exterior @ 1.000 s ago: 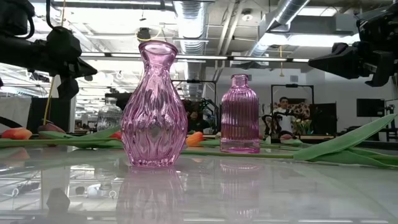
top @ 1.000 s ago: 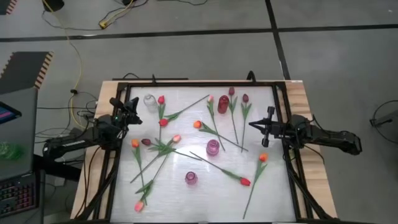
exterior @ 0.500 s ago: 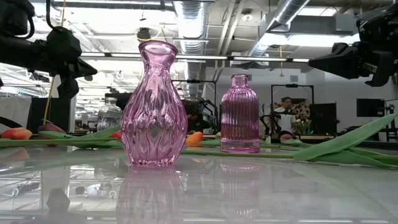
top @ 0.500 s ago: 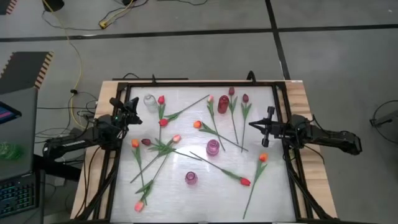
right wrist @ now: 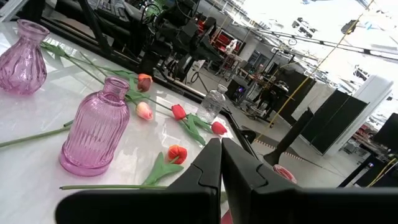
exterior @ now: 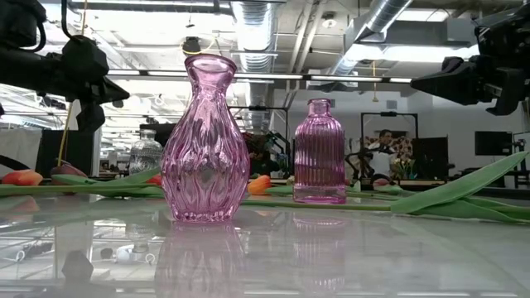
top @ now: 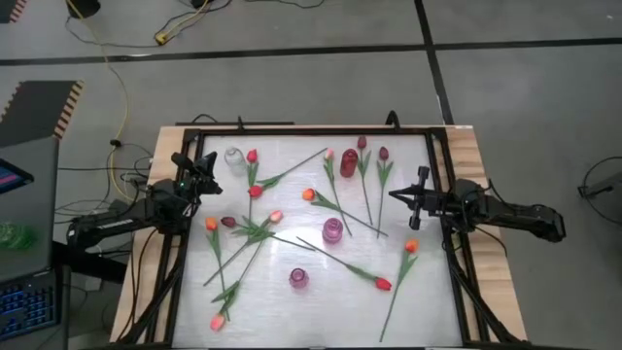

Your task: Sort flowers into vase by color

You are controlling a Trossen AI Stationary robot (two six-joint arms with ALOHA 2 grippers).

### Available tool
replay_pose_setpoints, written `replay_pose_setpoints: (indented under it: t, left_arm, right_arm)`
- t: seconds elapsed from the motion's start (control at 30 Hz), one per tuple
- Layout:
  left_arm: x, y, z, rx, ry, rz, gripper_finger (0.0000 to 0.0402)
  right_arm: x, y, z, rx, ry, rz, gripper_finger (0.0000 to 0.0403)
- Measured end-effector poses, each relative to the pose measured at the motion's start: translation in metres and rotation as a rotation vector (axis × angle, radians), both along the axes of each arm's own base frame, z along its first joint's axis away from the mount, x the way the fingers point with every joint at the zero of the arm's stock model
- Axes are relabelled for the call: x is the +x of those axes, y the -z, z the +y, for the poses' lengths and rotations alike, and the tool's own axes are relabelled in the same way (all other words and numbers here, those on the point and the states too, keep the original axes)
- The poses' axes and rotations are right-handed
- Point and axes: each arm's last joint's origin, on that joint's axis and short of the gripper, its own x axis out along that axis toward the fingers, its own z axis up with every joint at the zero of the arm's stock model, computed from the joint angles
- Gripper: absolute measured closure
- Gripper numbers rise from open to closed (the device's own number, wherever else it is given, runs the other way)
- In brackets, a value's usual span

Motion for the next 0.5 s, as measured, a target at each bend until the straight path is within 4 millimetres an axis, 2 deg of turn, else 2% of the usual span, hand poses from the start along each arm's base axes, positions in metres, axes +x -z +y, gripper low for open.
replay_pose_setpoints:
  t: [0.13, 0.23, 0.33, 0.5]
  left_arm:
    - [-0.0001, -0.0001, 0.0001, 0.016, -0.005, 0.029, 0.0401]
    - [-0.0021, -0.0009, 0.0015, 0.124, -0.076, 0.257, 0.0401]
    - [-0.0022, -0.0010, 0.0013, 0.179, -0.082, 0.378, 0.0401]
    - [-0.0021, 0.0000, 0.0013, 0.154, -0.074, 0.350, 0.0401]
  right_arm:
    - [0.0000, 0.0000, 0.0000, 0.144, -0.003, -0.026, 0.0363]
    - [0.0000, 0.0000, 0.0000, 0.256, -0.005, -0.046, 0.0363]
    - [0.0000, 0.0000, 0.0000, 0.328, -0.007, -0.059, 0.0363]
    - [0.0000, 0.0000, 0.0000, 0.336, -0.007, -0.060, 0.0363]
